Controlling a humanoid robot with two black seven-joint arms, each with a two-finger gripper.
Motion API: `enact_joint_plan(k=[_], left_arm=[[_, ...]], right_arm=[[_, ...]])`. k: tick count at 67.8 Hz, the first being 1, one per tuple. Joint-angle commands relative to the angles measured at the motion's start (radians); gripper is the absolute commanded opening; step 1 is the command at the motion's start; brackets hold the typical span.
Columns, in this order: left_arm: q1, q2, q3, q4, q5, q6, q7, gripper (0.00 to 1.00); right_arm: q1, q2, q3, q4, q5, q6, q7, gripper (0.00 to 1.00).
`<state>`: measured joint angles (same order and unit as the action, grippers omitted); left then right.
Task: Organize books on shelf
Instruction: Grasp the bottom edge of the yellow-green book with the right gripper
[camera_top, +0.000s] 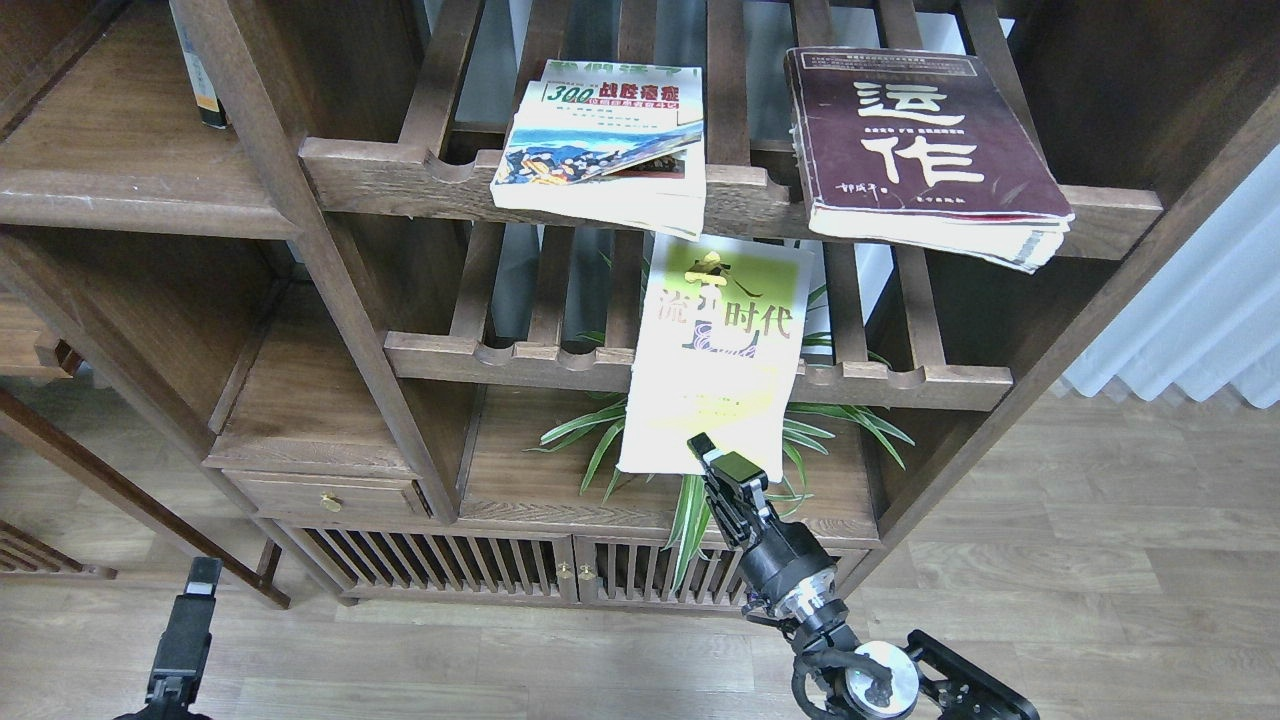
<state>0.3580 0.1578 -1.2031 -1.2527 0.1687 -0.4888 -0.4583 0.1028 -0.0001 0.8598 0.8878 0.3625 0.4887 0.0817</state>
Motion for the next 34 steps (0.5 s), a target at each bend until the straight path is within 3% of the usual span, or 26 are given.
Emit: enact_joint_plan(k=[1,14,34], left_arm=[[-0.03,0.0,0.028,0.042,0.002,0.0,0.012,1.0],[-0.05,0.005,0.057,0.065,-0.002,0.0,0.013,1.0],[-0.042,0.008,0.065,0.075,-0.008,0.0,0.015,1.0]], right_arm=[[0.0,0.0,0.002,0.002,0.0,0.0,0.0,0.03],[-0.015,0.0,0.015,0.049,0.0,0.0,-0.007,0.01],[-0.221,0.0,0.018,0.2,-0.014,0.0,-0.027,0.01]])
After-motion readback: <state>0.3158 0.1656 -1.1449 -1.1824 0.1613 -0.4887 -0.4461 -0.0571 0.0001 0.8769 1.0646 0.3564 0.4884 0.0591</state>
